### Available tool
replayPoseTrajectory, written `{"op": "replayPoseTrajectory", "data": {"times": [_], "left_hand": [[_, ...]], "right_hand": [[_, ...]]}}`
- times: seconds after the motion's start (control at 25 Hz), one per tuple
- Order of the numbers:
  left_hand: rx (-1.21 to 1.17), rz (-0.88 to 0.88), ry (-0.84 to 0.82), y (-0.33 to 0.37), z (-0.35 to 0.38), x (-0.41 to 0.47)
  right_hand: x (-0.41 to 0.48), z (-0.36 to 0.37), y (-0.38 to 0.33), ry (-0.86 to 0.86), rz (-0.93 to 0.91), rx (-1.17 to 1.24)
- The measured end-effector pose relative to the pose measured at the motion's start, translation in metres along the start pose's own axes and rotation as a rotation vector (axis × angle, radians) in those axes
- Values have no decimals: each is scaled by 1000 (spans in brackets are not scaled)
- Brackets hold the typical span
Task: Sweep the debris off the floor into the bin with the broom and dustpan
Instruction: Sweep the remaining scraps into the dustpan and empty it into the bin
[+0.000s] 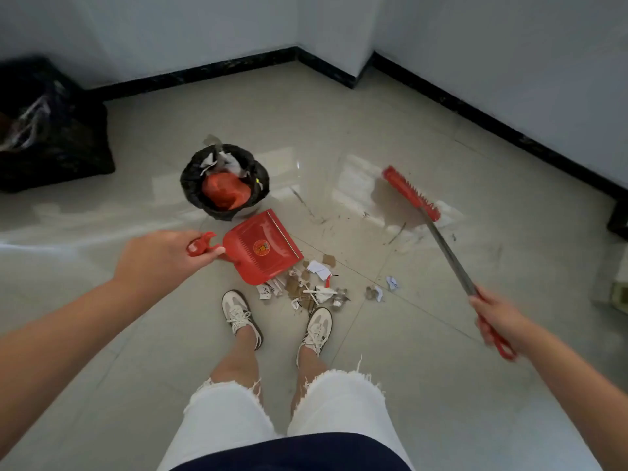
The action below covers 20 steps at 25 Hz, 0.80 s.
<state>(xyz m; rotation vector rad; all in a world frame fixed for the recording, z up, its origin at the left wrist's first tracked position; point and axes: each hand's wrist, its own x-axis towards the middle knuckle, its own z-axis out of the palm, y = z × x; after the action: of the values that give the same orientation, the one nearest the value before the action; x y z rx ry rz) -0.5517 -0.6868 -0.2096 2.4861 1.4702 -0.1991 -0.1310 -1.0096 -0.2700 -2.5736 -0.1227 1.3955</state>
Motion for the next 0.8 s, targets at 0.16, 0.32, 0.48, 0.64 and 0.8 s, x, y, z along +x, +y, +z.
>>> {"op": "replayPoseTrajectory", "data": {"times": [0.16,0.32,0.48,0.64,0.8], "left_hand": [[24,86,7,19,2,17],[44,185,-1,22,2,31],[39,258,-43,1,0,37],[-3,445,-25,-30,-15,39],[1,487,-61,-68,-34,46]], "right_hand": [[51,23,-11,-61,35,22],[8,84,0,-58,117,7],[-86,179,55,-42,61,-144],[-190,246,54,-146,115,22],[-249,265,59,47,94,260]]}}
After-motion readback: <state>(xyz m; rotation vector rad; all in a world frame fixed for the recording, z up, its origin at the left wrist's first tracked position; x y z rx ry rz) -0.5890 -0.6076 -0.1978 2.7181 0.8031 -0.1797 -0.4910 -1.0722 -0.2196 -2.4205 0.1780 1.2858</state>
